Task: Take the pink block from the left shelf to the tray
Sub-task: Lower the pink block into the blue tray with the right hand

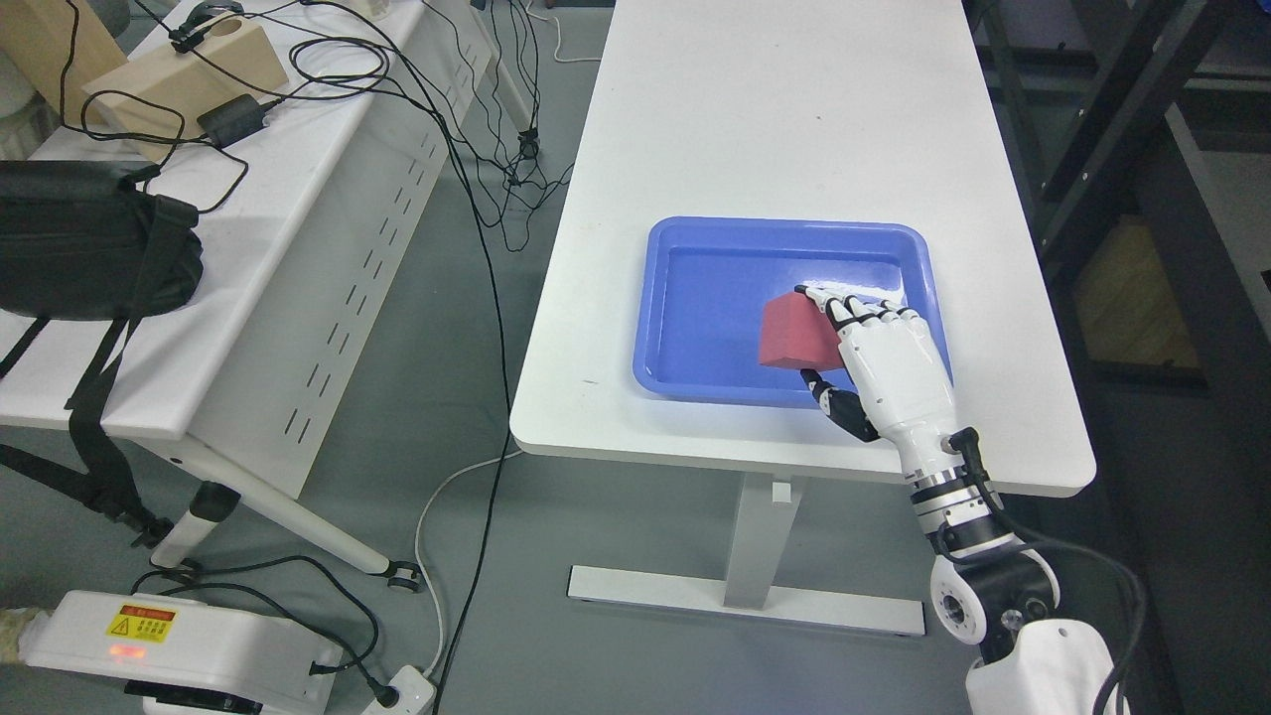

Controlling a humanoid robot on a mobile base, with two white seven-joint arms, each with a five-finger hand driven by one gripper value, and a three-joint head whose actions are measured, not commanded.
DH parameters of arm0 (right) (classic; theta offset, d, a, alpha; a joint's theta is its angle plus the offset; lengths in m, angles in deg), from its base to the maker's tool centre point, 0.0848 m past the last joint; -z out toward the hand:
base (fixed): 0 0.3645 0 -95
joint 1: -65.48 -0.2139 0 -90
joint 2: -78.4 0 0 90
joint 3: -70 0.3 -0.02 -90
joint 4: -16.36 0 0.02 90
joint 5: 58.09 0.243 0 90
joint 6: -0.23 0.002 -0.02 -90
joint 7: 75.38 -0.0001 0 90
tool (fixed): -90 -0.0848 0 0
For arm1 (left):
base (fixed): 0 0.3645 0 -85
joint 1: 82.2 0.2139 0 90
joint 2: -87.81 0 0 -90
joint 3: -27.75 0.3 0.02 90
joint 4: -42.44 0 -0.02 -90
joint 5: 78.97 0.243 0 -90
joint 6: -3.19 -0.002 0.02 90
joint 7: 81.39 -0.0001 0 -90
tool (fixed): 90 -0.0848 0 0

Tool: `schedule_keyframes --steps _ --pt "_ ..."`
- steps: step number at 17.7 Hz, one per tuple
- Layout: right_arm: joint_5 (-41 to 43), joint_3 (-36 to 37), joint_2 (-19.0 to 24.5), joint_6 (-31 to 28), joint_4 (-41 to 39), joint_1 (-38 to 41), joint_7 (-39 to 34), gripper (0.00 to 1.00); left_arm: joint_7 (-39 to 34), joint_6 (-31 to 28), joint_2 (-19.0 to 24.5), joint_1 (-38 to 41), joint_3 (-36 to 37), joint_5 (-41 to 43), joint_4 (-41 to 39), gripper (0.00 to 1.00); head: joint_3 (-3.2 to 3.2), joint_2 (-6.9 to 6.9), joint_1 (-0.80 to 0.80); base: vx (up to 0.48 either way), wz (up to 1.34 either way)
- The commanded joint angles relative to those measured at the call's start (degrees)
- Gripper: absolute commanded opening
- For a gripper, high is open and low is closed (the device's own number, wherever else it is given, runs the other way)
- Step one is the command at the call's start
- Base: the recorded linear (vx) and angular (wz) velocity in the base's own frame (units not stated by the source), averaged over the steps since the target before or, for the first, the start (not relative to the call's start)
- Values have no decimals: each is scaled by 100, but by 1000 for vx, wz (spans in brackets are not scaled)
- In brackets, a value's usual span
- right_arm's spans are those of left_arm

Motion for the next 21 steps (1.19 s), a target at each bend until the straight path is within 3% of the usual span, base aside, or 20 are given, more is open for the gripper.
schedule_keyframes --steps 1,17,21 --pt "-19 -168 -100 -93 56 -748 -125 2 -3 3 100 -61 0 9 0 100 0 0 0 102 0" --pt "-10 -98 -100 -199 188 -898 -626 3 -3 3 100 -70 0 9 0 100 0 0 0 70 0" --pt "69 -89 -100 -268 197 -898 -766 18 -3 3 100 -61 0 9 0 100 0 0 0 0 0"
